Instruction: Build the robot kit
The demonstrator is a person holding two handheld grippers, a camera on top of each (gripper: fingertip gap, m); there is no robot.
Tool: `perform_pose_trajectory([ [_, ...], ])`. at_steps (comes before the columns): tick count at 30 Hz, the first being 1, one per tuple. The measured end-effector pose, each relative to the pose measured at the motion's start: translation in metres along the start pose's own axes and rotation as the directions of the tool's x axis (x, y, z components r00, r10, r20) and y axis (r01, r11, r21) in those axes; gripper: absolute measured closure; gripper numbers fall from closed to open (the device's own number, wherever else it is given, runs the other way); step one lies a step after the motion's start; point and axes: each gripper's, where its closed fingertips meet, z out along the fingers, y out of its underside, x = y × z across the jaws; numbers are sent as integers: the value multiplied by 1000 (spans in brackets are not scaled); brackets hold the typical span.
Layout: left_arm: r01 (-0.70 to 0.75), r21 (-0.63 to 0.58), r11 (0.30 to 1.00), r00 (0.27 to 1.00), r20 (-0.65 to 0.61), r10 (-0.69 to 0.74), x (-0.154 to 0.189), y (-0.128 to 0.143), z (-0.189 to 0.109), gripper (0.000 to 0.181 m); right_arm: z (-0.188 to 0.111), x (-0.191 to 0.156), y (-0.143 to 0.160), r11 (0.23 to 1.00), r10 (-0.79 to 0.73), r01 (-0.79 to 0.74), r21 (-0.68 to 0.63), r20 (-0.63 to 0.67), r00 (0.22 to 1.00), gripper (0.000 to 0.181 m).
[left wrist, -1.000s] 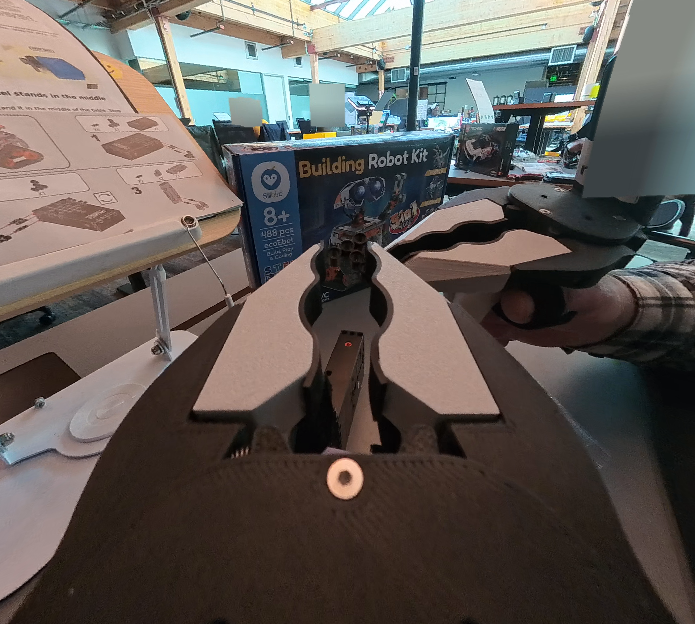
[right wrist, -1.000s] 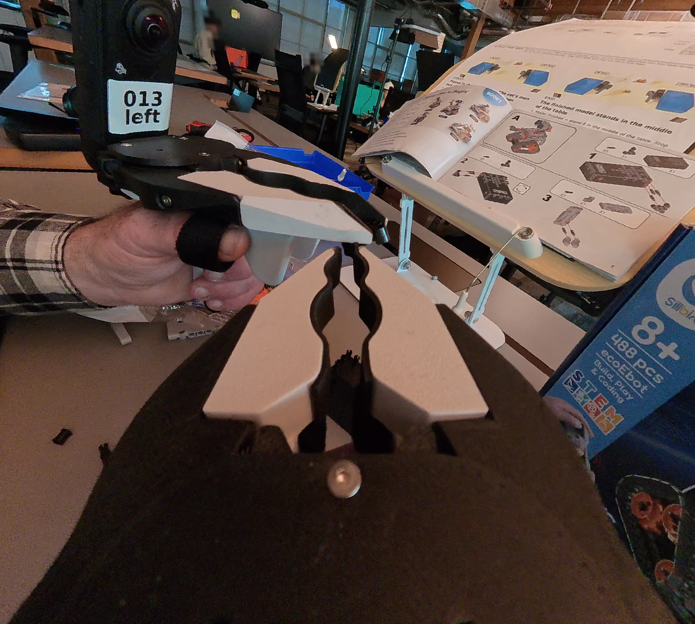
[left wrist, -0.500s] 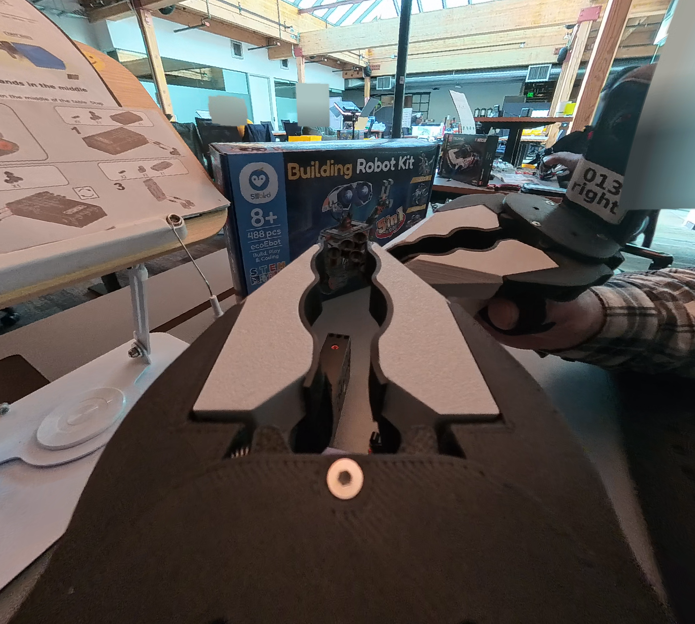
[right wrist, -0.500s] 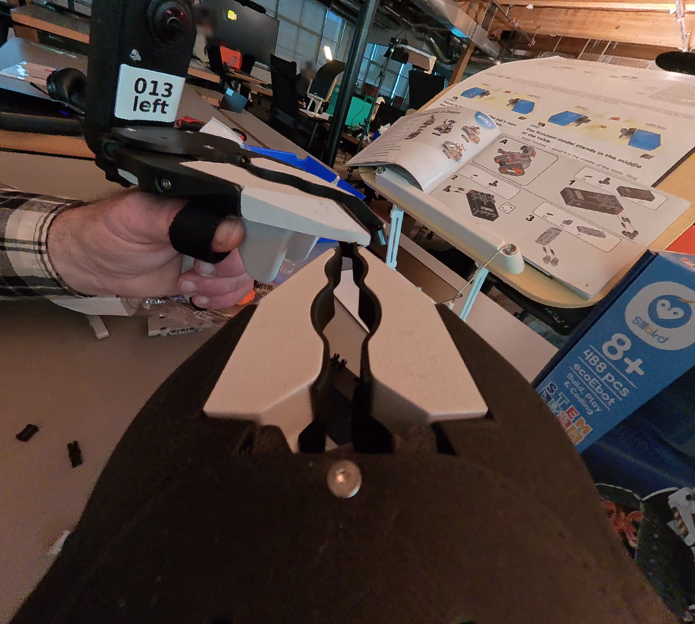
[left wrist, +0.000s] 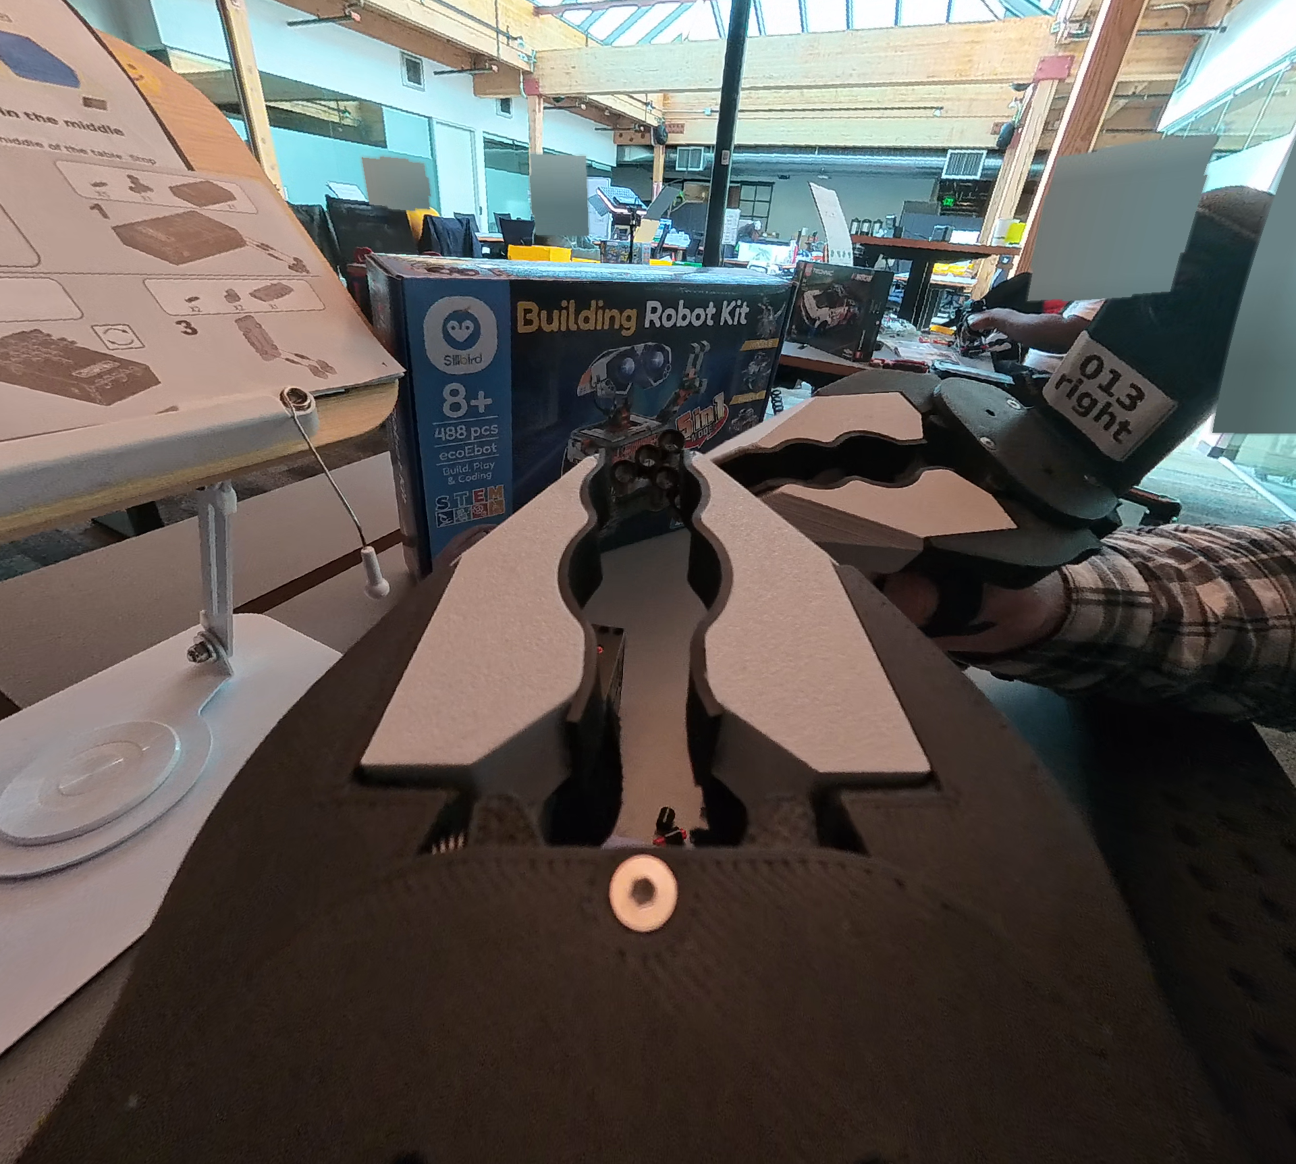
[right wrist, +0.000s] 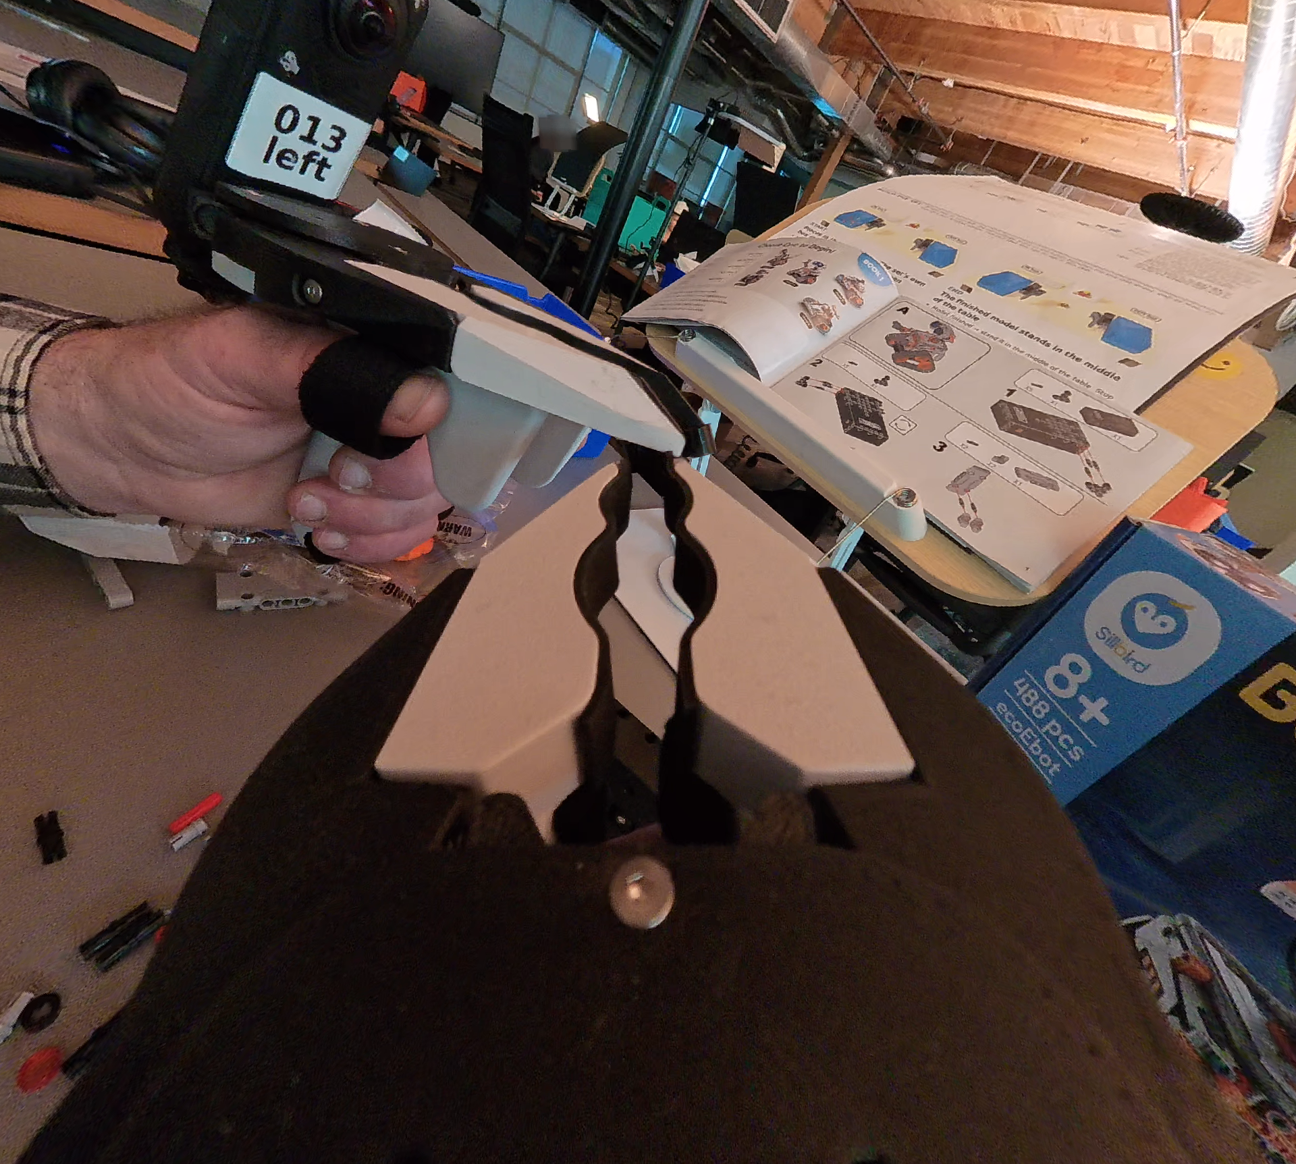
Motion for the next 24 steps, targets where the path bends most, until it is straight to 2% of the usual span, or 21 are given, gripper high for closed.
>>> perform_pose_trajectory([
  [11,9,2,1000,1000,8,-9,-2,0,0,165,0,5,1,1000,31,-31,-3,-12,999,169],
  [16,19,3,1000,1000,17,-19,-2,1,1,165,3,4,3,1000,1,-2,-25,-39,999,156],
  [24,56,6,998,998,24,-56,6,4,8,165,5,8,2,977,-208,198,-80,-163,964,146],
])
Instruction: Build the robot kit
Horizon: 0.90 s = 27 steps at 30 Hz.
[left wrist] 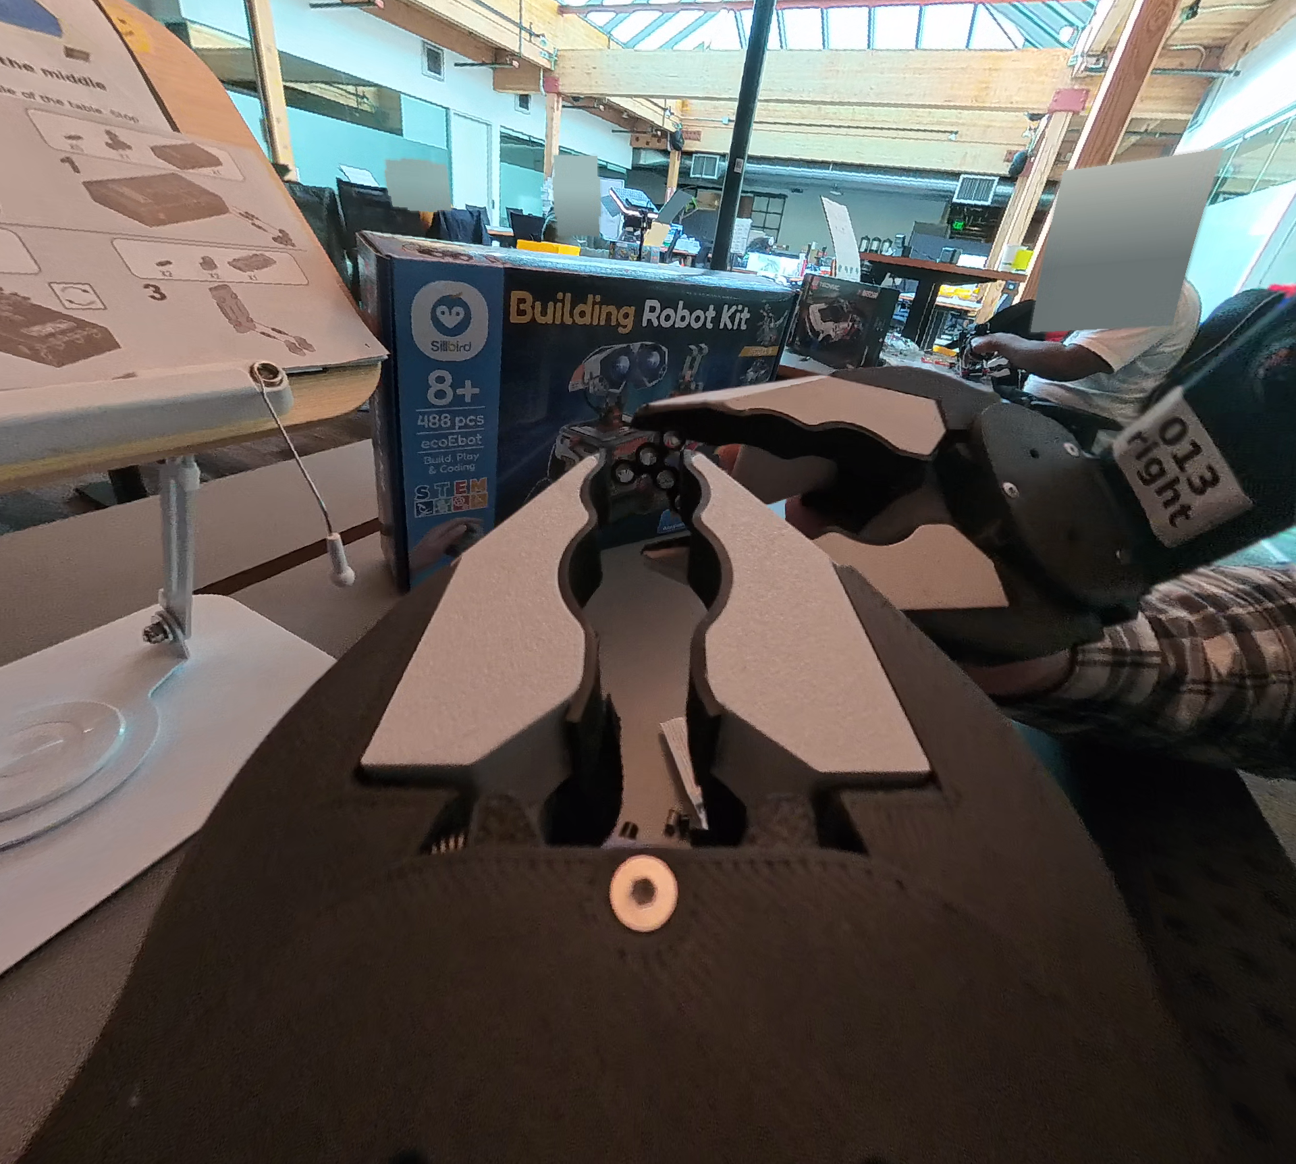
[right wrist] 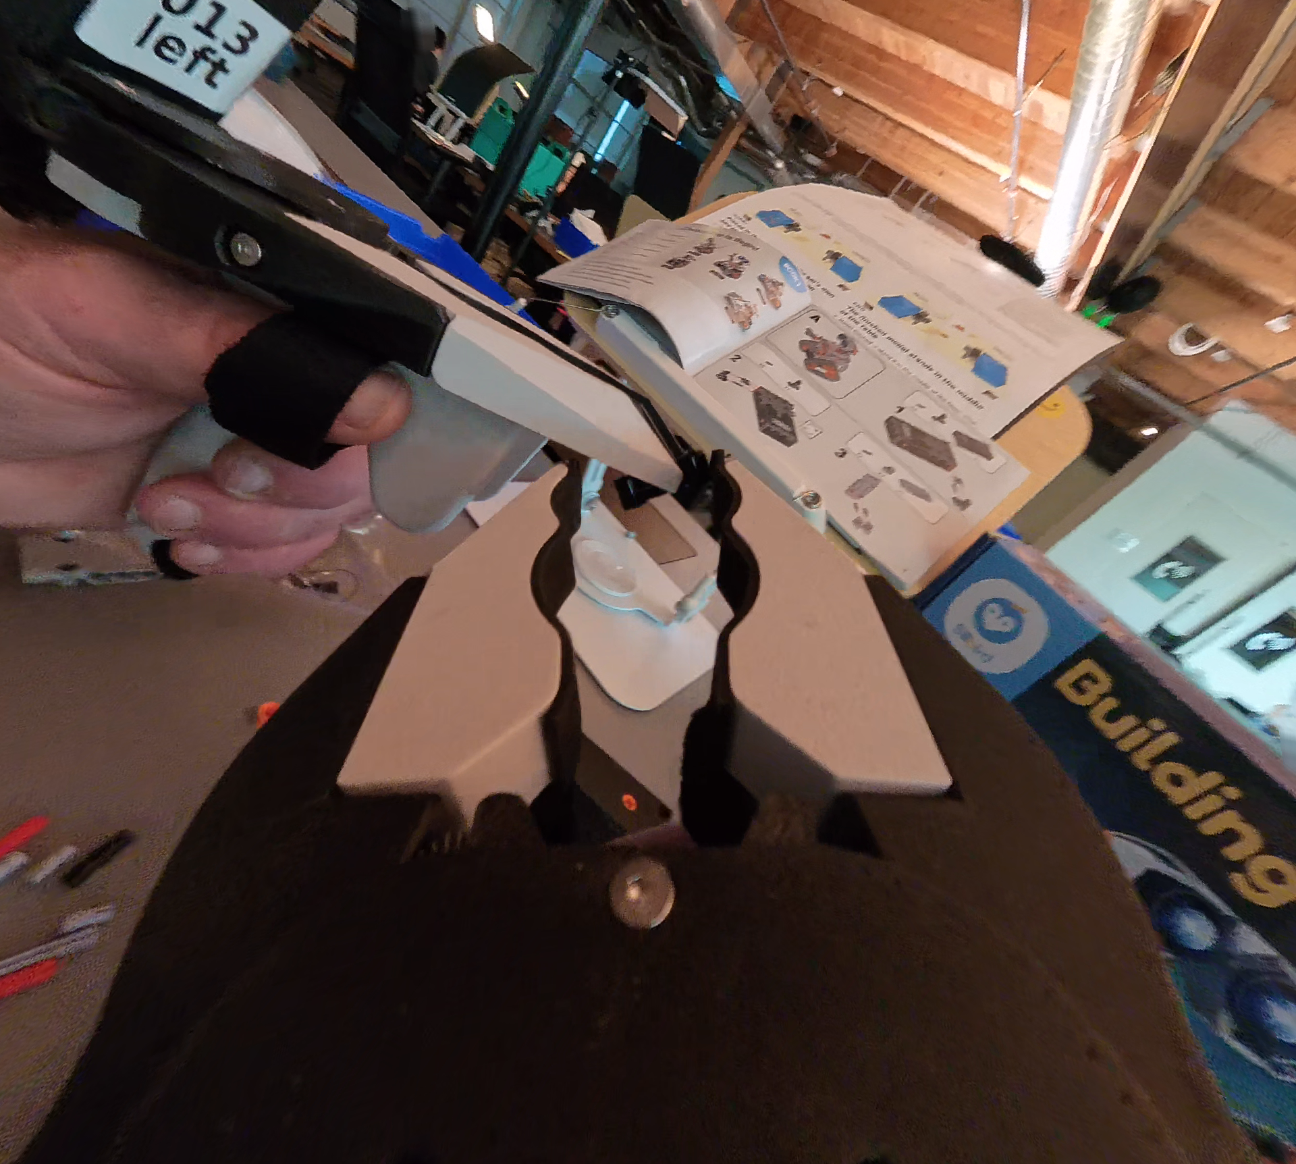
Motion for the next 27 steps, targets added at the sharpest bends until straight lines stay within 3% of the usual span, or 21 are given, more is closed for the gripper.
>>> perform_pose_trajectory([
  [5,108,2,994,994,-25,-108,2,2,3,165,3,3,10,991,-126,123,-52,-60,990,145],
  [9,143,0,990,989,-39,-143,4,1,3,165,1,9,8,971,-235,230,-57,-104,966,155],
  [14,134,-8,991,990,-43,-135,5,2,3,165,0,9,8,968,-249,244,-54,-96,964,157],
  [20,71,-22,997,995,-69,-72,7,-5,-2,161,-4,11,6,991,-131,131,7,8,991,158],
  [23,66,-57,996,990,-125,-73,7,-7,-8,162,-10,10,1,998,-12,4,61,136,991,158],
  [27,-92,-120,989,989,-127,76,7,4,-9,167,-18,9,-3,983,127,-160,91,293,947,157],
])
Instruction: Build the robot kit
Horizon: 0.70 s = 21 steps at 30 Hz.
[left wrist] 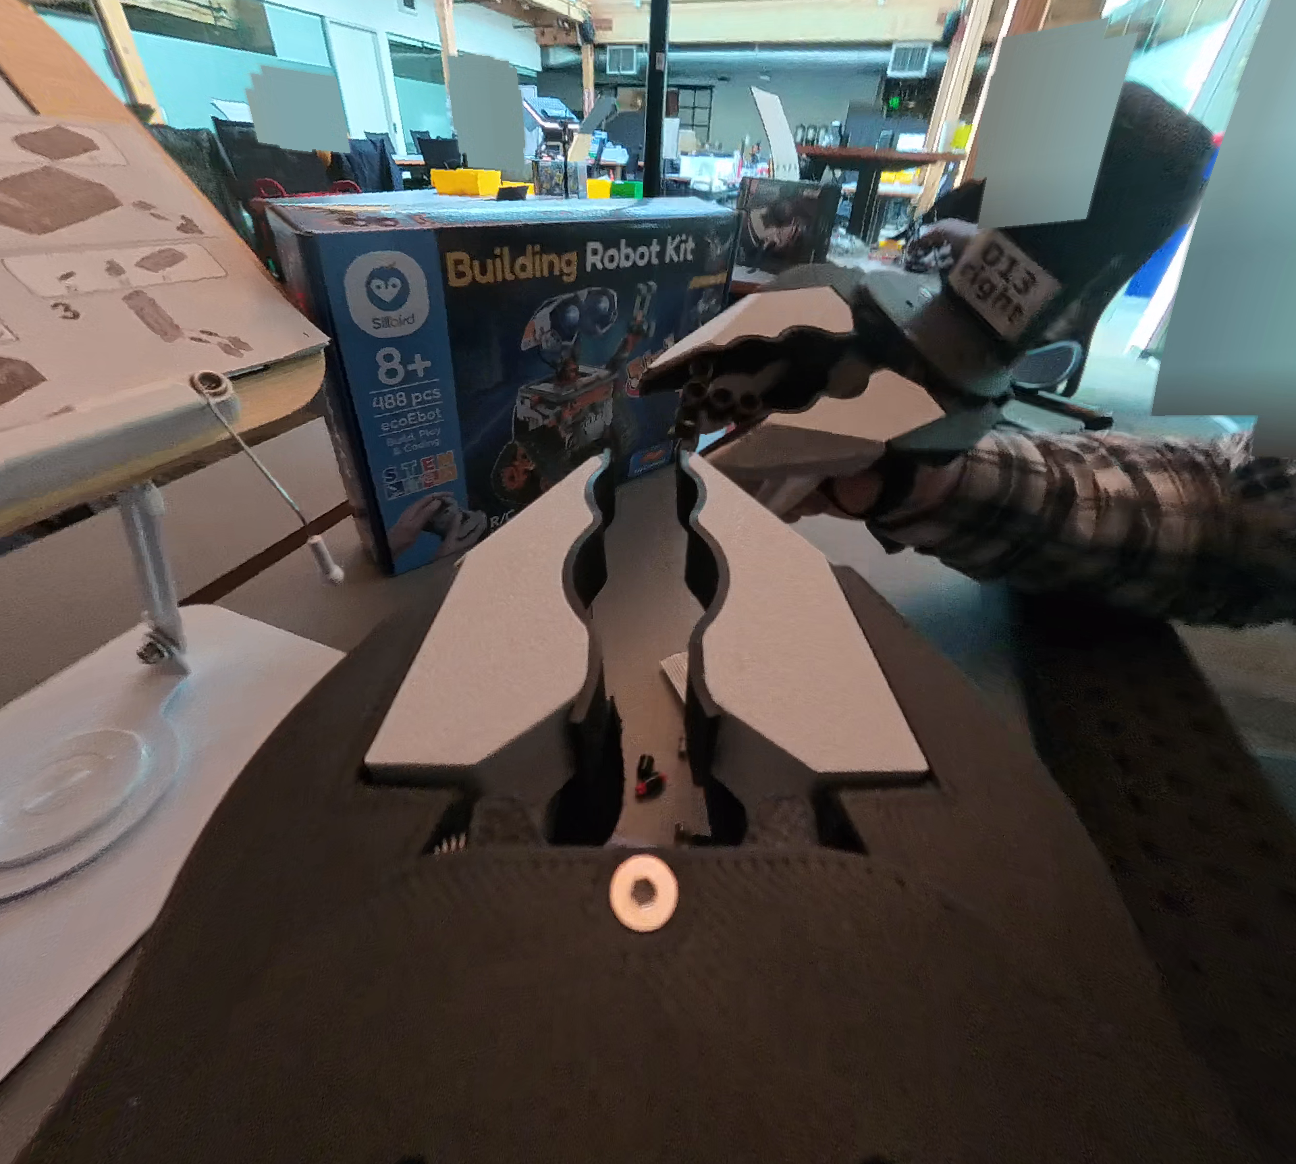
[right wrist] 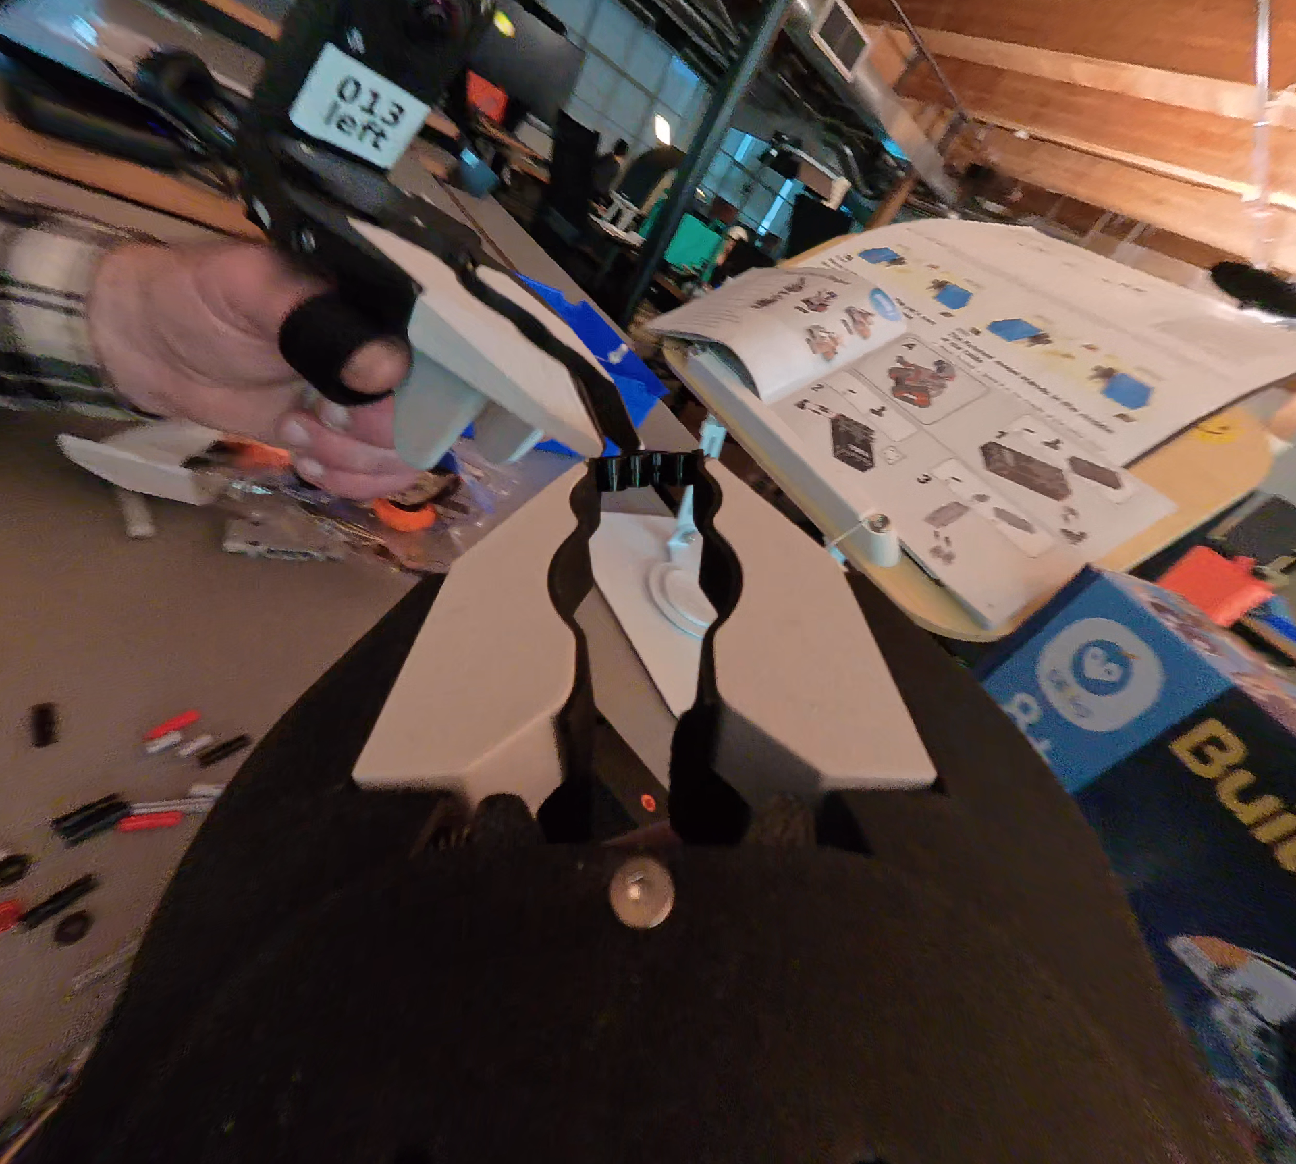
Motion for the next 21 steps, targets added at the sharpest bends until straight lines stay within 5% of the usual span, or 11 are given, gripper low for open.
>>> perform_pose_trajectory([
  [8,-13,-2,1000,995,-99,13,18,2,1,175,-4,-12,0,1000,-3,2,11,108,994,157],
  [21,-2,-79,997,960,-278,-20,31,11,-13,163,-8,-37,-5,999,-54,51,18,227,972,157],
])
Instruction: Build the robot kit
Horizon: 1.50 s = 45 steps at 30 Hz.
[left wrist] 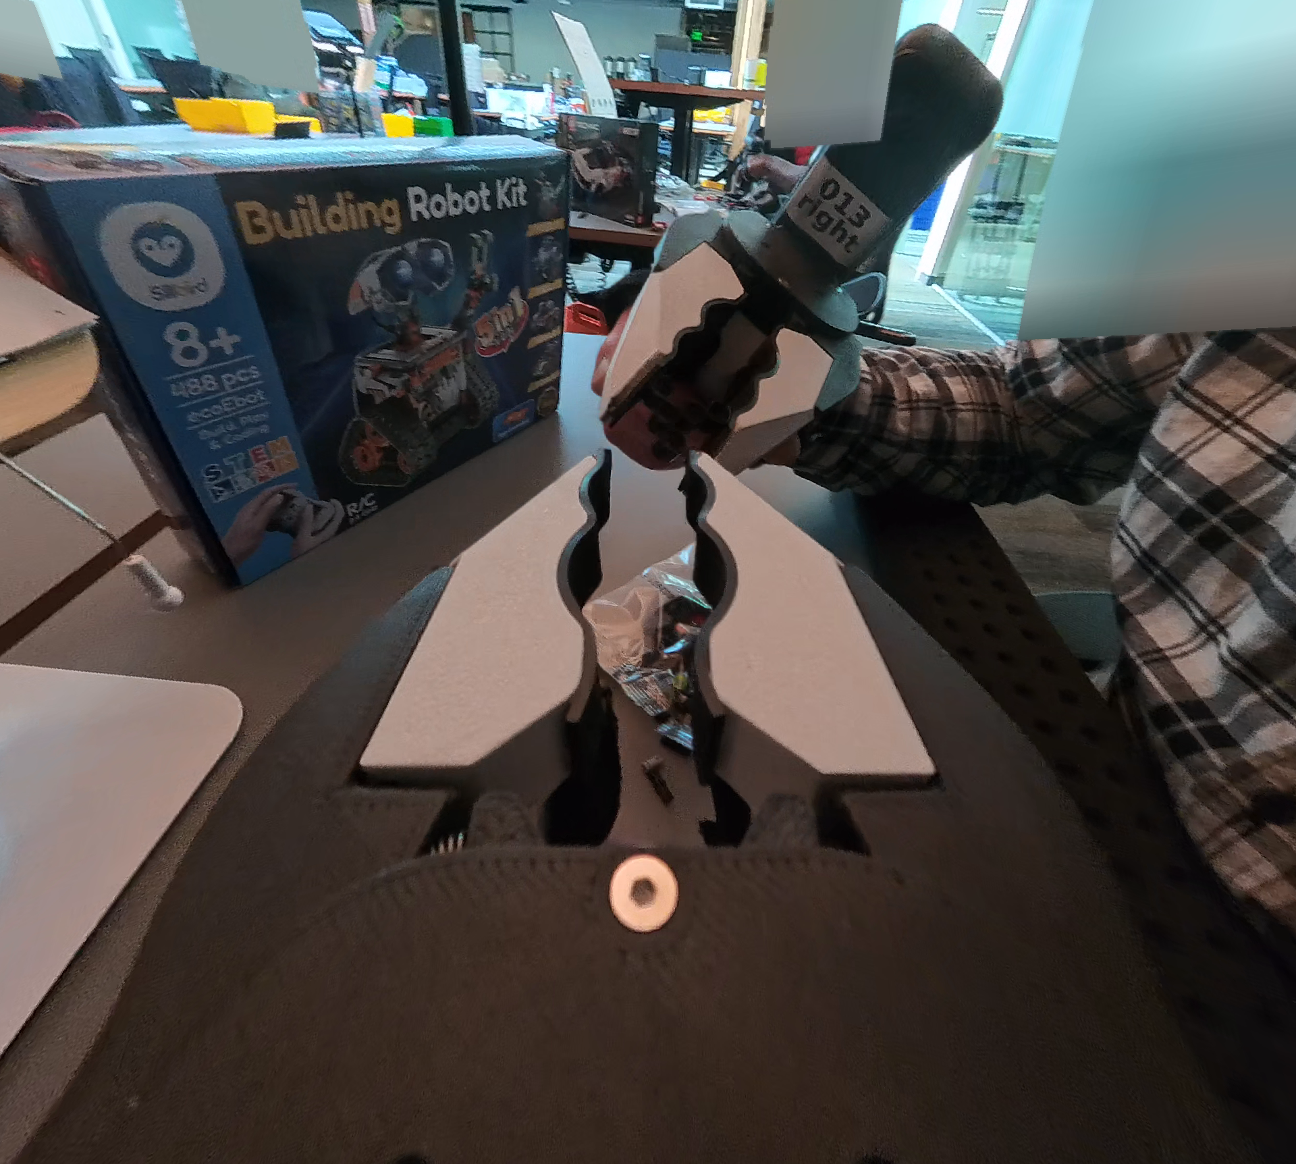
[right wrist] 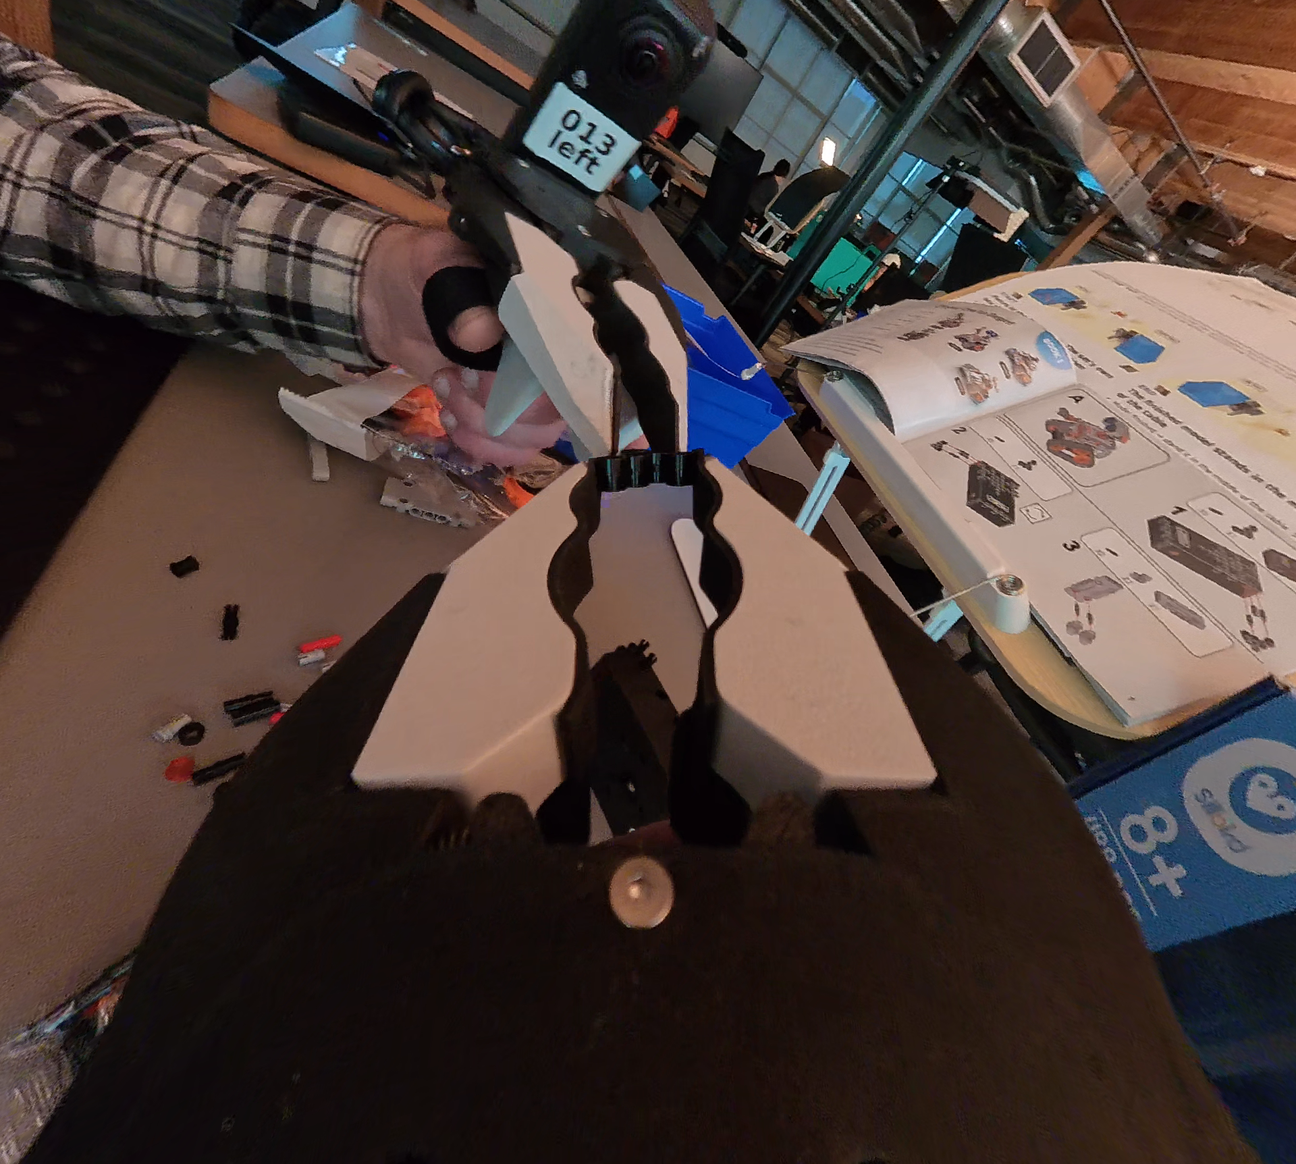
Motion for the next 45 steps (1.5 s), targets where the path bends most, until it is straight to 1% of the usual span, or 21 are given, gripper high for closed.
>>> perform_pose_trajectory([
  [1,2,-10,1000,1000,-21,-2,3,1,-1,164,1,-2,-1,1000,-13,13,-2,5,1000,157],
  [2,1,-24,1000,999,-54,-2,9,2,-2,157,1,-4,-1,1000,-23,23,-5,9,1000,157],
  [3,1,-42,999,997,-72,-4,12,4,-3,155,1,-5,-2,1000,-28,28,-6,14,1000,157],
  [5,-4,-64,998,997,-72,-1,13,8,-2,155,1,-8,-3,999,-33,33,-3,26,999,157],
  [11,95,-44,995,982,-160,-101,21,11,3,165,1,-13,0,995,-97,97,-26,28,995,157],
  [14,152,-6,988,967,-207,-150,24,5,2,173,-1,-16,-1,991,-132,133,-28,43,990,157],
  [19,196,-12,981,948,-254,-193,30,6,5,173,-3,-22,-4,987,-159,161,-22,68,985,157],
  [22,206,-3,978,947,-251,-200,29,5,5,173,-3,-20,-3,987,-158,160,-27,58,986,157],
  [26,216,9,976,959,-192,-210,18,5,7,173,-3,-10,1,986,-157,157,-63,8,988,157],
  [28,225,24,974,967,-130,-220,6,4,6,174,-4,1,5,983,-158,153,-97,-48,986,153],
  [30,226,49,973,973,-63,-223,-6,3,4,174,-6,9,5,981,-170,160,-114,-80,982,153],
  [31,224,54,973,975,-12,-224,-14,3,4,174,-7,10,5,980,-169,158,-123,-85,982,156],
  [34,225,73,972,974,12,-226,-17,1,5,174,-4,13,10,969,-190,169,-181,-105,976,170],
  [36,215,58,975,976,29,-217,-18,4,8,174,0,16,17,956,-218,185,-229,-130,967,170],
  [38,209,56,976,975,68,-212,-22,6,9,174,2,20,21,953,-218,175,-247,-157,963,174],
  [42,205,25,978,976,76,-207,-24,9,7,173,6,22,24,962,-167,131,-241,-139,976,176],
  [43,180,-1,984,979,102,-179,-27,12,6,172,7,22,27,963,-145,113,-243,-117,982,176],
  [45,81,-81,993,982,177,-66,-36,22,2,165,10,20,36,968,-78,66,-243,-43,996,176],
])
